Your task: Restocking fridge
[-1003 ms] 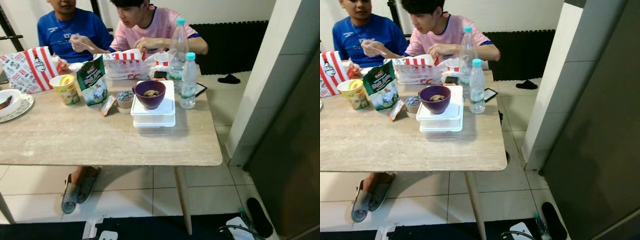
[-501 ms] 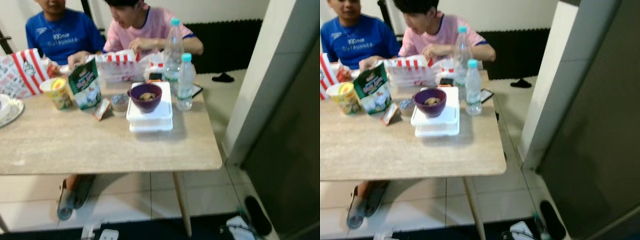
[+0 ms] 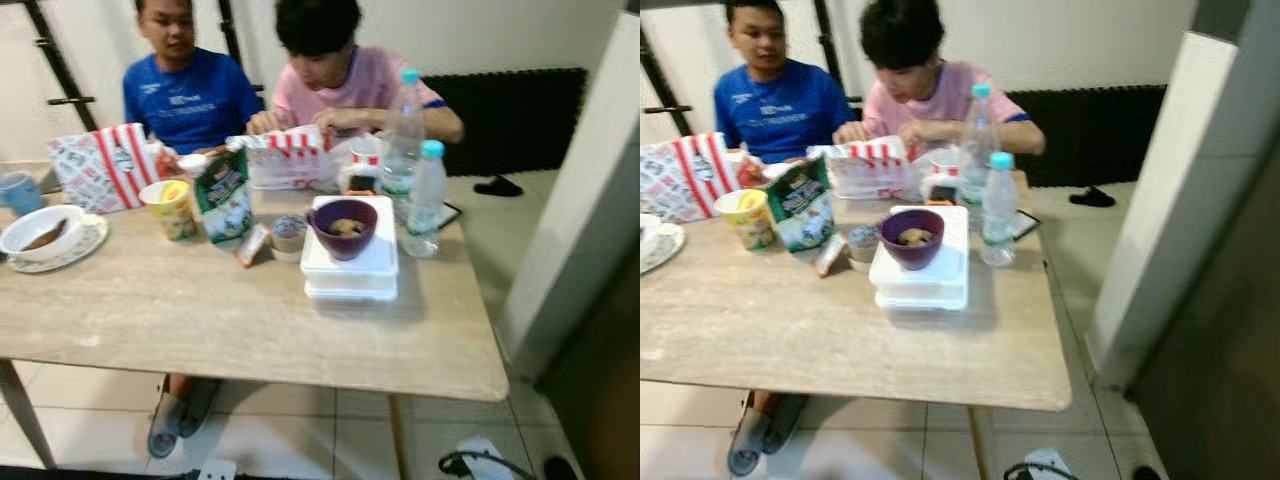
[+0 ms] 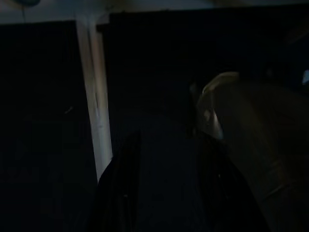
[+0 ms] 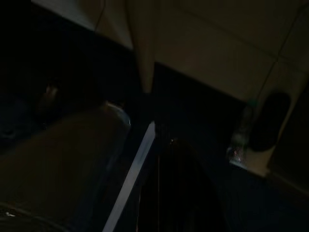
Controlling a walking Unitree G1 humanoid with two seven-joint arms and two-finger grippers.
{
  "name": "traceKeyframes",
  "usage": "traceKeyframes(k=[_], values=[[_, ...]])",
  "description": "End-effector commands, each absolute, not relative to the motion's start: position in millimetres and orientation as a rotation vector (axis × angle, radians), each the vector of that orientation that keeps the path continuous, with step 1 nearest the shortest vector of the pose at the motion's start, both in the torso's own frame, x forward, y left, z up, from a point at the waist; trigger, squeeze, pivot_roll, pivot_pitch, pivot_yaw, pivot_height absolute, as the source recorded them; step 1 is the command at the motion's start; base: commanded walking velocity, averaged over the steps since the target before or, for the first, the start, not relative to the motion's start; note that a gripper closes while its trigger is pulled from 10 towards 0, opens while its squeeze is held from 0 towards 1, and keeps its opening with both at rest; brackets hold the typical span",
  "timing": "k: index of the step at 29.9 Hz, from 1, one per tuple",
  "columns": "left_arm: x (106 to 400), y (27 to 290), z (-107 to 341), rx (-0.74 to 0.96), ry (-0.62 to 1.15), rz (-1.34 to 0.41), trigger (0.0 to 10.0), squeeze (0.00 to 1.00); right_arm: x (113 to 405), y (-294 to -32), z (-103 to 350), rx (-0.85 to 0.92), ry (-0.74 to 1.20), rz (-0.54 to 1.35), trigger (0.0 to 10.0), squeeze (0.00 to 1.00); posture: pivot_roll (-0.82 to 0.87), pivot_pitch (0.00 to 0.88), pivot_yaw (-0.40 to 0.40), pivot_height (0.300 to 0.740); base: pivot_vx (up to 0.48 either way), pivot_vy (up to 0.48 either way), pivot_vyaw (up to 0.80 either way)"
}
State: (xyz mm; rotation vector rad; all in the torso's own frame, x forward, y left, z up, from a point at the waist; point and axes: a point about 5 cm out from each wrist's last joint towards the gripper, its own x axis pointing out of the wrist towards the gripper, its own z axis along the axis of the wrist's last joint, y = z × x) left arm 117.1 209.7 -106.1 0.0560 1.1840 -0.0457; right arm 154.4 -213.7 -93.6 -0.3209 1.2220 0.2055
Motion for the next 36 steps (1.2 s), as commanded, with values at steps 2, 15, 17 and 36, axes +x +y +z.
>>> traceKeyframes(k=[2,15,17,36], values=[[114.1,210.7,-106.8,0.06,1.2,-0.055,10.0,0.0,150.8,-213.2,-95.1,-0.317,1.232,0.205,10.0,0.0,0.01,0.0,0.041,0.74,0.0,-0.471,0.0],[114.5,211.0,-106.6,0.046,1.188,-0.033,10.0,0.0,150.7,-213.2,-95.1,-0.318,1.233,0.208,10.0,0.0,0.01,0.0,0.041,0.74,0.0,-0.216,0.0],[114.6,211.2,-106.5,0.048,1.187,-0.032,10.0,0.0,150.7,-213.1,-95.1,-0.318,1.233,0.209,10.0,0.0,0.01,0.0,0.041,0.74,0.0,0.0,0.0],[107.7,218.3,-108.0,-0.004,1.19,0.21,10.0,0.0,150.2,-213.5,-95.2,-0.331,1.235,0.216,10.0,0.0,0.01,0.0,0.035,0.74,0.0,0.0,0.0]])
